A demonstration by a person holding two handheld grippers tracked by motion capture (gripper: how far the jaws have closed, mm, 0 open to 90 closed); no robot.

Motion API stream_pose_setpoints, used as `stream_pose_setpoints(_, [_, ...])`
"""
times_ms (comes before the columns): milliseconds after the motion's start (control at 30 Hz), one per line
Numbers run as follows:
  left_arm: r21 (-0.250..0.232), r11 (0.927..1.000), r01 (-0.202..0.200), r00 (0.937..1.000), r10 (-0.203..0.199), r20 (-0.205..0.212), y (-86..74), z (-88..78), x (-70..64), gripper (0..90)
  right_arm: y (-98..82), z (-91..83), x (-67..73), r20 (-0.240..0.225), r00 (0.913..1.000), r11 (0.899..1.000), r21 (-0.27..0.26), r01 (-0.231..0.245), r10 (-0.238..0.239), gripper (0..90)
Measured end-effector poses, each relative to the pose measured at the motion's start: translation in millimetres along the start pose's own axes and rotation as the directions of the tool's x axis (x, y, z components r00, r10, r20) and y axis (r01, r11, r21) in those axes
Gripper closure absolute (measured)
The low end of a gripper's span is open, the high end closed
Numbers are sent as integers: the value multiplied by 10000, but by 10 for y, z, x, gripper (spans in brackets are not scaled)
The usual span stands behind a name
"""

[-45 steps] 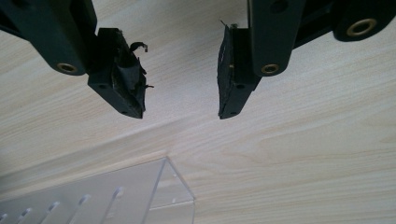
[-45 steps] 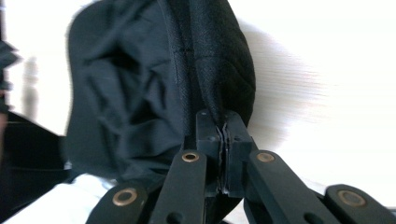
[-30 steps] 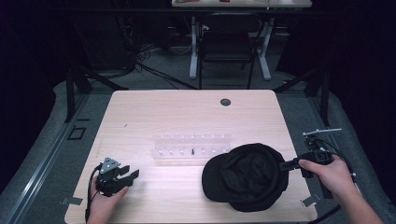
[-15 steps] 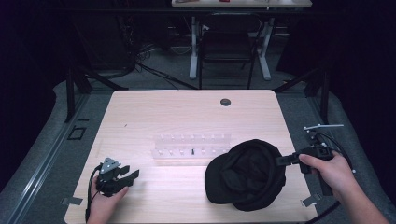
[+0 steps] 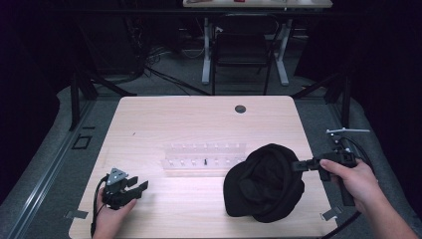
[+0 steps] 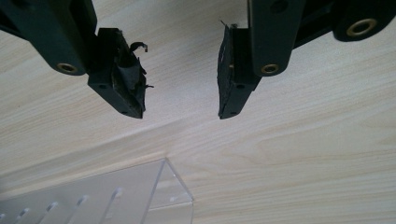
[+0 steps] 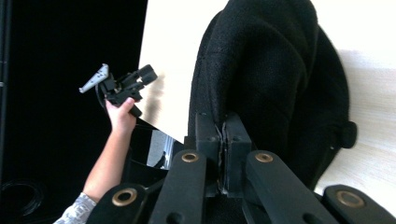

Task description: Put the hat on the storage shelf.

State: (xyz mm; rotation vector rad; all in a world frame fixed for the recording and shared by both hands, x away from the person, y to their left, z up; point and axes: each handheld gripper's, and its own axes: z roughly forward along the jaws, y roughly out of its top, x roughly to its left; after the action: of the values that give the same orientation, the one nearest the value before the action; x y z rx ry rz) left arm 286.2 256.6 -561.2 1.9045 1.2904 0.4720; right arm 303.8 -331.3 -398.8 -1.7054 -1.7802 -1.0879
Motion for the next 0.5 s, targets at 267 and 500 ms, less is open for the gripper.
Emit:
stream_pose_setpoints(267, [-9,10000,-4,10000,4,6,0,-1,0,515,8,-65,87,-335,9993,9997,-216,127,-134,884])
stream_pose_setpoints(500, [-10,10000,42,10000,-42,-57,2,-7,12,502,11,-106,152,-471,9986,9992,-329,209,-224,884])
